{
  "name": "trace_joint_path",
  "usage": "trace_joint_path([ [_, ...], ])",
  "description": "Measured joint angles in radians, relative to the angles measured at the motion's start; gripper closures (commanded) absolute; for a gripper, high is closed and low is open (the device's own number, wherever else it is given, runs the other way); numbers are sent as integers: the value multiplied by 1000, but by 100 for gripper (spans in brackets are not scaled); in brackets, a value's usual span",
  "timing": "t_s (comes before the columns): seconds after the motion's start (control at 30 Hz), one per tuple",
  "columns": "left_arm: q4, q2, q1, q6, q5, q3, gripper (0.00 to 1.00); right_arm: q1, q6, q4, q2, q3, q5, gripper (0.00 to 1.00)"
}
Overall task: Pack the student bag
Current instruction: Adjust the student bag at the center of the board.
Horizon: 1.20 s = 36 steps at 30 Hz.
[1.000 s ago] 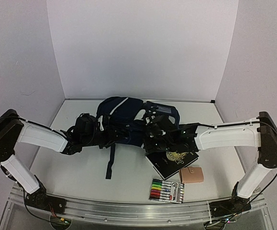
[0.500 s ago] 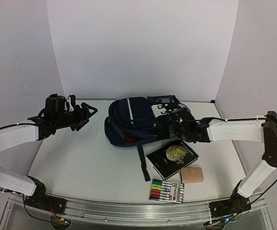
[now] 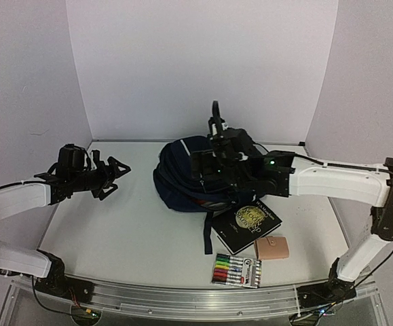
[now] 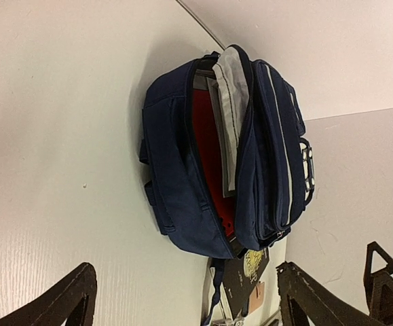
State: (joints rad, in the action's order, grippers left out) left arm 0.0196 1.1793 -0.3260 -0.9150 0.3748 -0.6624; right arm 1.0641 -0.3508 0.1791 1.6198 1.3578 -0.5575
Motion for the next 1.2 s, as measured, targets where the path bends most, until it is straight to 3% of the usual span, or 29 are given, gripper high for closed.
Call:
trace_joint_path([
  [0.37,-2,-35,5,-26,49,42,1,54,231,33,667,559,-203,2],
  [0.4,-2,-42,5,-30,51,50,0,54,259,39,716,608,-234,5],
  [0.43,-2,-48,5,-35,52,57,0,53,292,41,767,666,-270,14],
  [0.53,1,-66,5,-47,52,78,0,50,390,44,910,832,-350,57],
  [0.6,15,-80,5,-51,50,85,1,47,438,37,956,883,-362,80],
  [0.63,23,-86,5,-51,48,85,1,47,453,31,963,888,-356,89],
  [0.7,42,-105,6,-50,43,85,2,46,483,13,965,886,-326,100],
  [1.0,90,-184,33,-48,6,85,0,31,558,-151,740,585,117,100],
  [1.2,142,-212,118,-38,3,84,0,100,575,-164,611,521,334,100],
])
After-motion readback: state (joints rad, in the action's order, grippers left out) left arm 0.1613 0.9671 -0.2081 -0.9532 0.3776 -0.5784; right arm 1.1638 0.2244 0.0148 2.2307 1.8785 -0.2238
